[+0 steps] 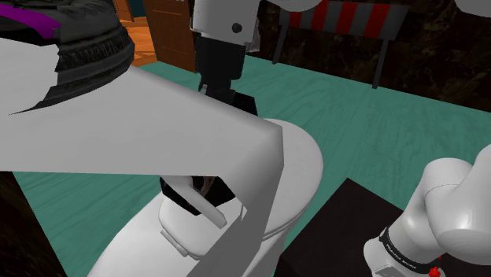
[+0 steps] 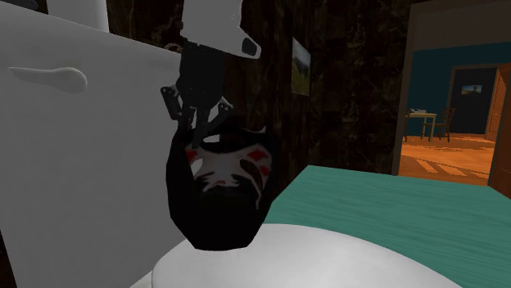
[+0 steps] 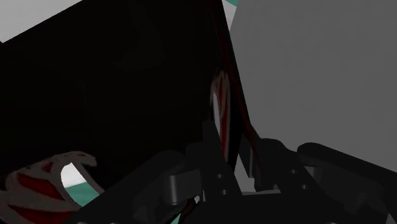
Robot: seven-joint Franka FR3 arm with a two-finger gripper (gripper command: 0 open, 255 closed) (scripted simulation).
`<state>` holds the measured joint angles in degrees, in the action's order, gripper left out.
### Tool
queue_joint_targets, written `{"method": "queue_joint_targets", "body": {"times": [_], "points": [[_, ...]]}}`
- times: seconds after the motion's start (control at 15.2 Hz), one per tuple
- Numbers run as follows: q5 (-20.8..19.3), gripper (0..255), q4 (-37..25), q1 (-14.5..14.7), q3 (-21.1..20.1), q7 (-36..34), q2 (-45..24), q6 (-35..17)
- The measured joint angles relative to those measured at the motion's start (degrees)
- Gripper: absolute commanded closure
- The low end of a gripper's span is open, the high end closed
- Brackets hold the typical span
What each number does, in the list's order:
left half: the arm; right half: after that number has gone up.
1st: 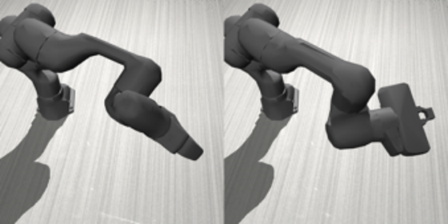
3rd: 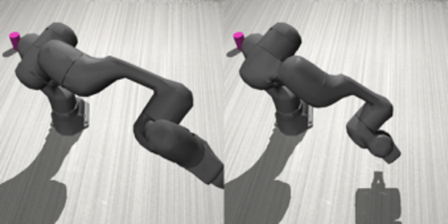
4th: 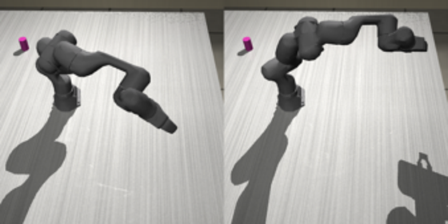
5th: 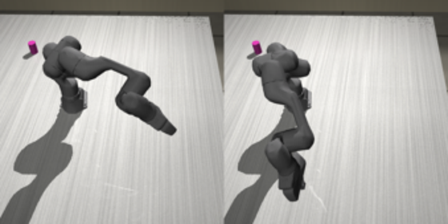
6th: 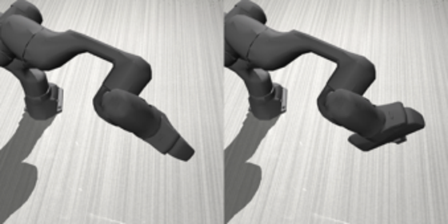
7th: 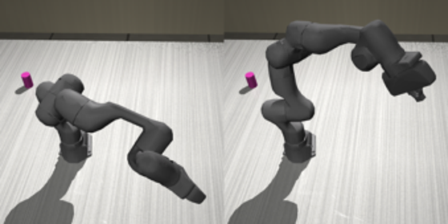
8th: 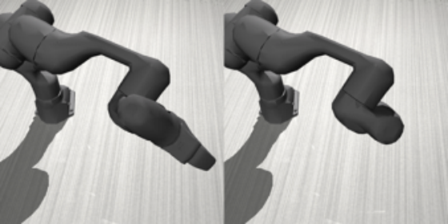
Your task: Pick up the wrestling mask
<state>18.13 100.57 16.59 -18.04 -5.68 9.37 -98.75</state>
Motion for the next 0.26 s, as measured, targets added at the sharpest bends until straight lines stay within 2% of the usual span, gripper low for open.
{"method": "queue_joint_targets", "body": {"times": [0.26], "points": [[-0.34,255,-3.61,-0.04,0.01,-0.89,-0.74,2.77]]}}
